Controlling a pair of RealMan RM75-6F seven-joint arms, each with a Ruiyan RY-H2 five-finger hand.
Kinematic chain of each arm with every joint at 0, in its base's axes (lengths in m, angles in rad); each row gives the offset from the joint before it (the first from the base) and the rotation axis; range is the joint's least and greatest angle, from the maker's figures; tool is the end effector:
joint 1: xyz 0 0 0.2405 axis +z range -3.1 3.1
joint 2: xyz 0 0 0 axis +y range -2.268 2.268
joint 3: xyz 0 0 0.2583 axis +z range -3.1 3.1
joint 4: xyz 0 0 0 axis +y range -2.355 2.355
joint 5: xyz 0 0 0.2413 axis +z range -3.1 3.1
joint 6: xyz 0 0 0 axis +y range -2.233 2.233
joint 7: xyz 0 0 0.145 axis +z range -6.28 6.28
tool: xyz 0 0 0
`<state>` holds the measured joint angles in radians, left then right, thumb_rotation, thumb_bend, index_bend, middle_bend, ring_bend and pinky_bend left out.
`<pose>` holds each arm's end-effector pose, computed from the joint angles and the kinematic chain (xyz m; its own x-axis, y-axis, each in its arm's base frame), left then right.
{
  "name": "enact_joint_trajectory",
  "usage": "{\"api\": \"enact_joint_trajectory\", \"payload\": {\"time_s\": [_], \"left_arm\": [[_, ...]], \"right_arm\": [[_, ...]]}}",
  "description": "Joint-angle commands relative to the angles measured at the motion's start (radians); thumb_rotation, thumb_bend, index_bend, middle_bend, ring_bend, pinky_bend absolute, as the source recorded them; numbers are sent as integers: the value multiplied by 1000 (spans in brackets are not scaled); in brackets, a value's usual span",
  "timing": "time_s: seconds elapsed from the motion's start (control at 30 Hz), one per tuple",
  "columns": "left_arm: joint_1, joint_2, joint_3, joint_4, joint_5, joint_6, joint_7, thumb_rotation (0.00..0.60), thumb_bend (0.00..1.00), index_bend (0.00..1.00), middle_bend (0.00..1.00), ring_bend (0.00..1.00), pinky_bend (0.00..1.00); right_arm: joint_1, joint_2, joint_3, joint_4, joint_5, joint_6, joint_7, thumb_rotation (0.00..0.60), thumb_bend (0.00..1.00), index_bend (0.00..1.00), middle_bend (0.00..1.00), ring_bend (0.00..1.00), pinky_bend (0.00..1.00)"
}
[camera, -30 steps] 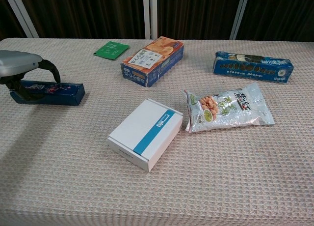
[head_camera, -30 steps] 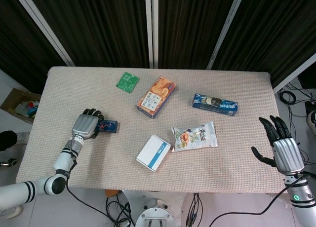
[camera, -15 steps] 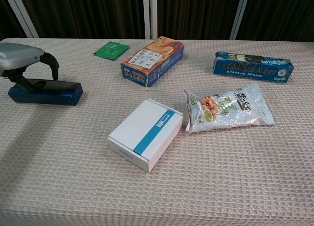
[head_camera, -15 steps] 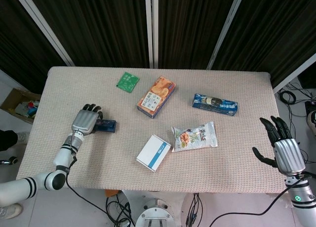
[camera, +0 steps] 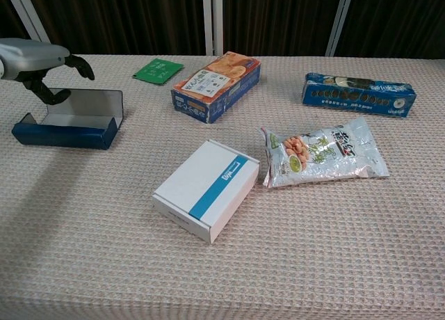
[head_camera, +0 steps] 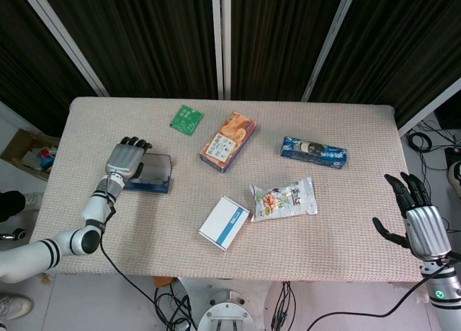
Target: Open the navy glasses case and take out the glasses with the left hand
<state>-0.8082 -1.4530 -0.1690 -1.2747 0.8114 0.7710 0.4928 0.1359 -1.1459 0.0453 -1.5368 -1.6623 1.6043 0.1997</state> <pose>-0.2258 0.4164 -0.0007 0.6065 0.3344 0.7213 0.7921 -0.1759 -0.5845 -0.3014 -0.1975 0.1353 0.2431 0.0930 0.9655 -0.9376 -0.2327 0.2584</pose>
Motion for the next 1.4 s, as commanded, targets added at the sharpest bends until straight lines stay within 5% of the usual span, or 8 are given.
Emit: {"api": "enact_joint_trajectory", "payload": {"time_s": [0.03,0.23,0.3,0.4,0.6,0.93,1.4], "left_arm": [[-28,-27,-17,69,-76,0,29,600,543,171,138,98,127],[36,32,-36,-14,-143,98,-20,579,531,185,138,98,127],[90,76,-23,-94,-132,153,-55,483,530,211,138,99,127],[155,121,14,-174,-111,206,-82,251,526,237,164,131,129],[250,132,76,-225,-68,245,-150,105,521,238,233,219,135],[252,76,76,-149,-80,211,-137,91,522,238,247,220,141],[161,36,10,-182,3,93,-190,93,523,244,300,219,141]], "right_arm": [[-3,-1,1,4,1,4,4,600,233,19,144,0,23],[0,-7,2,17,-5,1,15,600,233,19,144,0,24],[6,-8,2,21,-7,-7,15,600,233,19,144,0,25],[14,-9,3,24,-9,-19,14,600,233,19,144,0,27],[27,-15,4,22,-11,-38,4,600,233,19,144,0,27],[26,-6,4,-4,-12,-38,-21,600,233,18,144,0,27],[8,-7,2,-2,-1,-22,-18,600,233,19,144,0,29]]}}
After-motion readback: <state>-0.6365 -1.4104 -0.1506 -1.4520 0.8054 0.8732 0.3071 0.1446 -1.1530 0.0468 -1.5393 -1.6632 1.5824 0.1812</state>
